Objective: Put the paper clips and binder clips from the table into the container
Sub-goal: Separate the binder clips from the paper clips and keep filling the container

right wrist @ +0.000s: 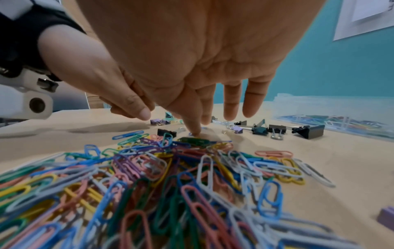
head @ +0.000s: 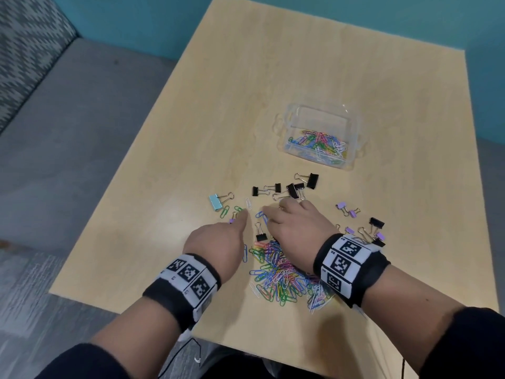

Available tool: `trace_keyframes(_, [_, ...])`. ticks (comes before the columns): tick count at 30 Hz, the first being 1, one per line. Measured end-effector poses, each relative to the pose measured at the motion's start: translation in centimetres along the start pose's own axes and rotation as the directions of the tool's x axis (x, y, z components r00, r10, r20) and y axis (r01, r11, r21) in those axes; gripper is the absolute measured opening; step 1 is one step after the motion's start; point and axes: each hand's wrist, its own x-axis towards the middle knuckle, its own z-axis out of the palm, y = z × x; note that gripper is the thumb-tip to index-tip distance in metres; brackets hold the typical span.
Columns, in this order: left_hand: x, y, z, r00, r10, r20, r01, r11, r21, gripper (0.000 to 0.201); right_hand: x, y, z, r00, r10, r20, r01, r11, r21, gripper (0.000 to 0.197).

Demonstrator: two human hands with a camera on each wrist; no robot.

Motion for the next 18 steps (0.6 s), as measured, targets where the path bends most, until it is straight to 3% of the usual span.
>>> trace_keyframes(3, [0.9,0.7,-0.5,0.999,-0.039,0.005,0.039,0.999,0.003,0.066,0.2,0.1,0.0,0.999,-0.035,0.025,0.036,0.999,-0.022,0.028])
trace_keyframes(8, [1.3,1.5,-1.0,1.0,0.002,0.023,-0.001,0.999,-0.043,0.066,0.0,-0.1,-0.2,0.998,-0.031,0.063,0.034,0.998,-0.046,0.041])
trace_keyframes(13, [-0.7,0.7,-0.4,0.991,-0.118,-0.056,0.115,0.992,-0.057,0.047,-0.4,-0.1,0.0,0.997,-0.028,0.077,0.032,0.999,-0.042,0.047])
trace_keyframes(18, [-2.3,-1.0,0.7,0.996,-0.056,-0.069,0.053,0.998,-0.043,0.046,0.2,-0.1,-0.1,0.994,-0.036,0.101,0.041,0.998,-0.047,0.044])
